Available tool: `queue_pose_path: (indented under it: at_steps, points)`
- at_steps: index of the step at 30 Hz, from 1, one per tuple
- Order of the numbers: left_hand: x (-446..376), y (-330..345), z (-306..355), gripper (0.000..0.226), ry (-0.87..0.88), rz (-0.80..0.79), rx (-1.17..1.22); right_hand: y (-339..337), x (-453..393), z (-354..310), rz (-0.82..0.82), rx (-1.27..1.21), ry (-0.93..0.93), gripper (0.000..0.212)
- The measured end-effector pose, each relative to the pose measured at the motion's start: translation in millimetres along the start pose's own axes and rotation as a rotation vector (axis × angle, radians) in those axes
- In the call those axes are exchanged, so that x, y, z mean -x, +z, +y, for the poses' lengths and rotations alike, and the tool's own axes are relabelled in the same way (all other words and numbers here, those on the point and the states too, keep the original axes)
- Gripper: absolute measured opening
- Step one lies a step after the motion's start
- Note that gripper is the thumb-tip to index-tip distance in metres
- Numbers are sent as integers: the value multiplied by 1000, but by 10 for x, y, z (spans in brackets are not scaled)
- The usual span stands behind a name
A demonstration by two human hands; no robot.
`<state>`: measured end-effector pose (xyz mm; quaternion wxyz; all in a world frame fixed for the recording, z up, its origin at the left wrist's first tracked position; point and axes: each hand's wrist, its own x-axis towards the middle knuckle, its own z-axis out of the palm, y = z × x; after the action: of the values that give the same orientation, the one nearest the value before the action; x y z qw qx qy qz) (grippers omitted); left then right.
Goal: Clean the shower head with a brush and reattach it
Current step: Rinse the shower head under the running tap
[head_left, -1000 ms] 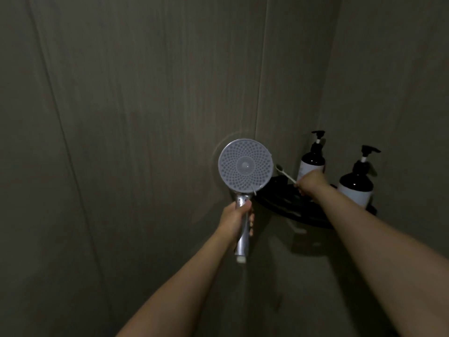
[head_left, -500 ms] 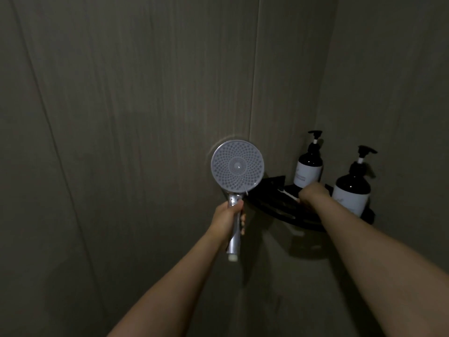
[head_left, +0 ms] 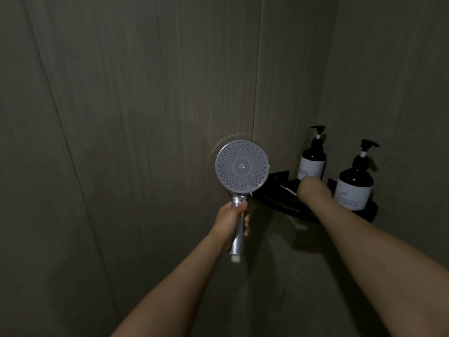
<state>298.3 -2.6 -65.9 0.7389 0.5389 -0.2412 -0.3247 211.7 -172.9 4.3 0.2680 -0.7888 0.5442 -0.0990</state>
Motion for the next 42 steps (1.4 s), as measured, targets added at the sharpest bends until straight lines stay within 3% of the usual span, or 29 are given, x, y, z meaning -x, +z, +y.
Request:
queue_pose_path:
  at_steps: [2,6,11,16,27,33,42]
  points:
    - [14,-17,-5,25,-3,-2,0,13,-44,29,64,79,-65,27]
    - [40,-62,-17,23,-10,4,0,37,-24,46,131,77,-177,18]
    - [119,-108,-86,25,-19,4,8,142,206,-5,534,97,-589,20]
    - [374,-143,-186,27,-57,-47,48,168,654,44,562,13,-649,23]
    - [1496,-245,-650,24,-209,-330,-17,528,2009,858,570,-20,-409,29]
    - [1905,-130,-1039,21,-277,-429,-19,602,2425,1628,574,-43,-150,21]
    - [2278,-1,-1978,16,-317,-447,-25,1045,2575,3007,596,-356,257,31]
